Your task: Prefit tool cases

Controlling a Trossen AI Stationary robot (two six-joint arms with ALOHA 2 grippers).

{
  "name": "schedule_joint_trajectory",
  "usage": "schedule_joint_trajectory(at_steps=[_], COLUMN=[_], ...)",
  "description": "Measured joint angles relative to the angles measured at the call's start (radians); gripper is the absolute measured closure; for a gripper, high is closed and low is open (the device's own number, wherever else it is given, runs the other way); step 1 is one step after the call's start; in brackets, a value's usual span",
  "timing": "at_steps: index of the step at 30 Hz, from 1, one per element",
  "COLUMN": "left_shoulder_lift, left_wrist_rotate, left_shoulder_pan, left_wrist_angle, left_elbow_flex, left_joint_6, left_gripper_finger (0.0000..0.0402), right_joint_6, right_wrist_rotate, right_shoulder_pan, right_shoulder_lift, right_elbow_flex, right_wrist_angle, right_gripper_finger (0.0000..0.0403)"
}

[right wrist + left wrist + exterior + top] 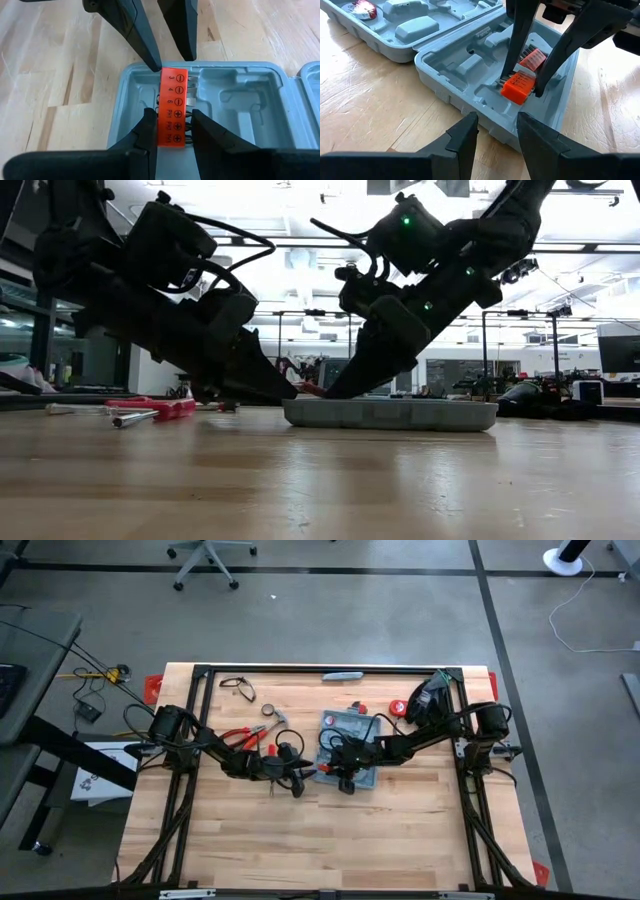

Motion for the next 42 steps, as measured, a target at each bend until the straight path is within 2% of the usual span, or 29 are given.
schedule_joint_trajectory(at_steps=[11, 24, 31, 37, 42], left_shoulder_lift=[0.000, 0.000, 0.001, 0.000, 0.000], left_wrist_rotate=[0.001, 0.001, 0.001, 0.001, 0.006], left_shoulder_pan=[0.000, 0.000, 0.001, 0.000, -0.002], left_wrist_angle=[0.000, -0.010, -0.042, -0.047, 0.008], left_elbow_flex=[0.000, 0.002, 0.000, 0.000, 0.000], left_joint_6=[-0.011, -0.010, -0.007, -0.007, 0.068], left_gripper_finger=[0.0271, 0.0271, 0.0271, 0.0271, 0.0271], right_joint_6=[0.004, -0.020, -0.061, -0.061, -0.061], right_wrist_rotate=[-0.021, -0.023, 0.018, 0.005, 0.014], right_shoulder_pan=[-0.002, -0.013, -0.023, -0.042, -0.042], right_shoulder_lift=[0.054, 0.054, 0.007, 0.005, 0.005], right_elbow_flex=[0.000, 0.003, 0.000, 0.002, 0.002], right_wrist_angle=[0.069, 0.019, -0.091, -0.122, -0.124], right_gripper_finger=[0.0322, 0.0322, 0.0322, 0.0322, 0.0322])
